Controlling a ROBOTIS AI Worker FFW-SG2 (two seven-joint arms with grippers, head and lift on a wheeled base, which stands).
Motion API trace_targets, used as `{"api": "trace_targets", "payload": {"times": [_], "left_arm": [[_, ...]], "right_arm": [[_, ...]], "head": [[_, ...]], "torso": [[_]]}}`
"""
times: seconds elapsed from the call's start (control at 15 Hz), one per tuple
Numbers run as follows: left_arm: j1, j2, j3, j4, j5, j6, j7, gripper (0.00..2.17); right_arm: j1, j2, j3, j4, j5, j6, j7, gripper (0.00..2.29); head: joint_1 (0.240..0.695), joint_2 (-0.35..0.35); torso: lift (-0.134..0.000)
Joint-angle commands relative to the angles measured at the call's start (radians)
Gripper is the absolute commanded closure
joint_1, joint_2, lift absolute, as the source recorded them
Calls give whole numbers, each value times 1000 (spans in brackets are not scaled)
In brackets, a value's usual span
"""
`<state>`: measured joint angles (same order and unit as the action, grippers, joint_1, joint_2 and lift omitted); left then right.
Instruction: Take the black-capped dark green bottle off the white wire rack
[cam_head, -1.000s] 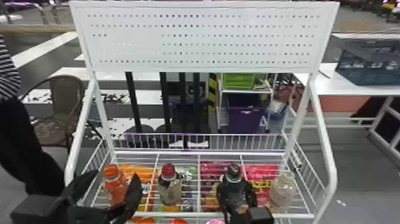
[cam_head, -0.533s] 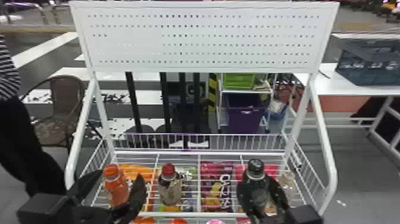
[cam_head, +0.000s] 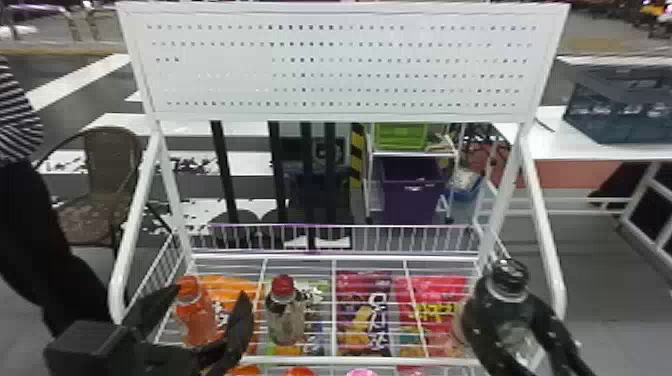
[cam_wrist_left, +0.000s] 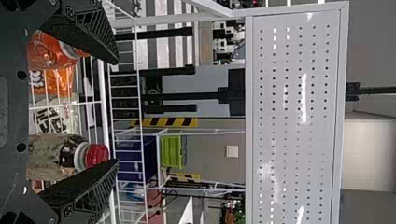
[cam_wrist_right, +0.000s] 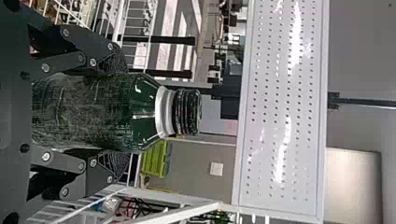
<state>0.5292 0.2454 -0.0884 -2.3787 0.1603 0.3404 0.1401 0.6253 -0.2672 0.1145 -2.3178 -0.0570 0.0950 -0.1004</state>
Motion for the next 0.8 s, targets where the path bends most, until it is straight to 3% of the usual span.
{"api": "trace_targets", "payload": {"times": [0.0,0.27,0.73], "left_arm": [[0,0,6,-2,-1,-4,-1,144],[2,0,15,-13,2,-7,1,144],[8,-1,16,-22,2,-10,1,144]], "right_arm": [[90,13,-76,-11,-44,-142,10,1018],[194,22,-162,-32,-96,-258,16,1015],[215,26,-171,-43,-100,-258,30,1015]], "head": [[499,0],[499,0],[499,0]], "torso": [[0],[0],[0]]}}
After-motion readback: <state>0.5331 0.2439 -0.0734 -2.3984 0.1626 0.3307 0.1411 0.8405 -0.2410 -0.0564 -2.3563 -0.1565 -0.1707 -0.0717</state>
